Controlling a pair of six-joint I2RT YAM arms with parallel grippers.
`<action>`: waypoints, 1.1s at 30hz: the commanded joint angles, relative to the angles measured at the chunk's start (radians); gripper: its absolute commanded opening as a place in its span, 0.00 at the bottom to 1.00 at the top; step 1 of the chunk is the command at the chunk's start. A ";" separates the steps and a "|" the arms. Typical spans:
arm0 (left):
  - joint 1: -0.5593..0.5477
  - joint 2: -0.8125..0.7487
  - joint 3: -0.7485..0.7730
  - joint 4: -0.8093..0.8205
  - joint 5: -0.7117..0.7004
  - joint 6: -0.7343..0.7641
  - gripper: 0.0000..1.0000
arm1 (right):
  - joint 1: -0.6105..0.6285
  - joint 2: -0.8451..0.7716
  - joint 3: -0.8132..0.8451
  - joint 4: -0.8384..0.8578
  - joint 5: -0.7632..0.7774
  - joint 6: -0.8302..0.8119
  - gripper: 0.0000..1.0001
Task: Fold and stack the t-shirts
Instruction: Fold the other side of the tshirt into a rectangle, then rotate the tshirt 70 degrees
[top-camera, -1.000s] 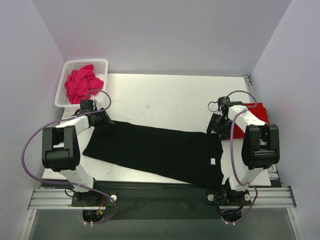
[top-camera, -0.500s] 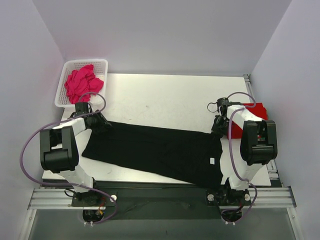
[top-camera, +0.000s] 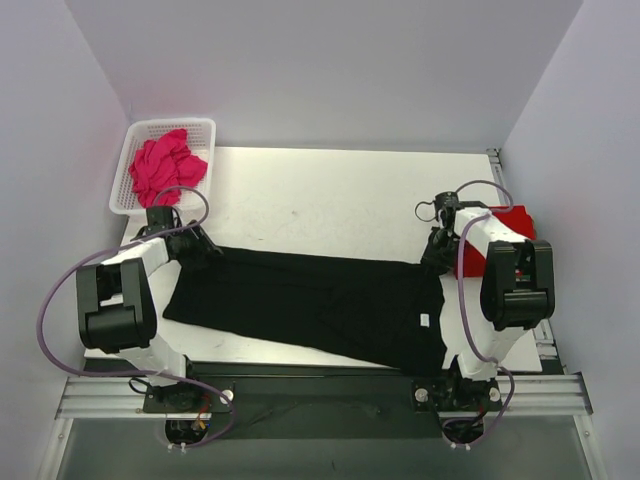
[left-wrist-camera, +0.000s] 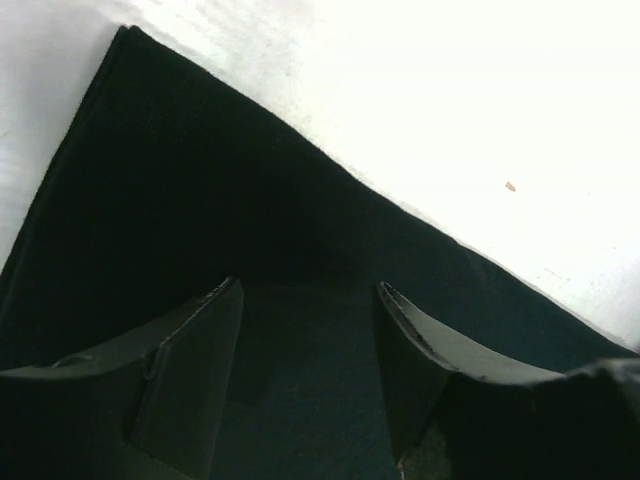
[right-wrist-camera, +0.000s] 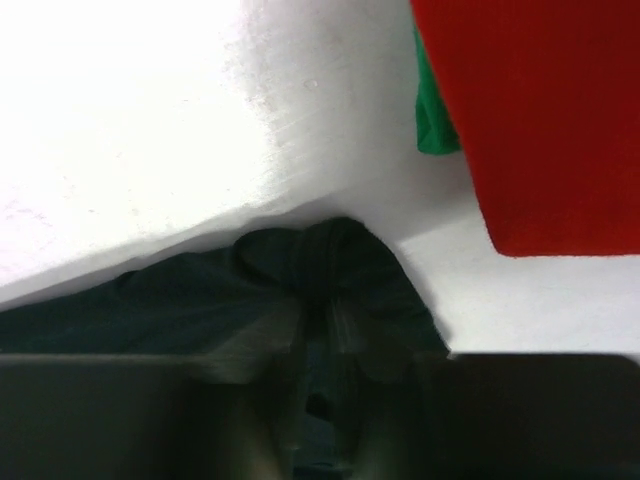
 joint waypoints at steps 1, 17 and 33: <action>0.019 -0.054 0.039 -0.084 -0.066 0.043 0.66 | -0.008 -0.024 0.053 -0.060 0.013 -0.021 0.29; -0.236 0.020 0.154 -0.065 -0.003 0.087 0.70 | 0.188 -0.130 0.084 -0.114 -0.055 0.066 0.61; -0.224 0.124 0.117 -0.087 -0.044 0.107 0.70 | 0.225 0.014 -0.019 -0.104 -0.043 0.135 0.60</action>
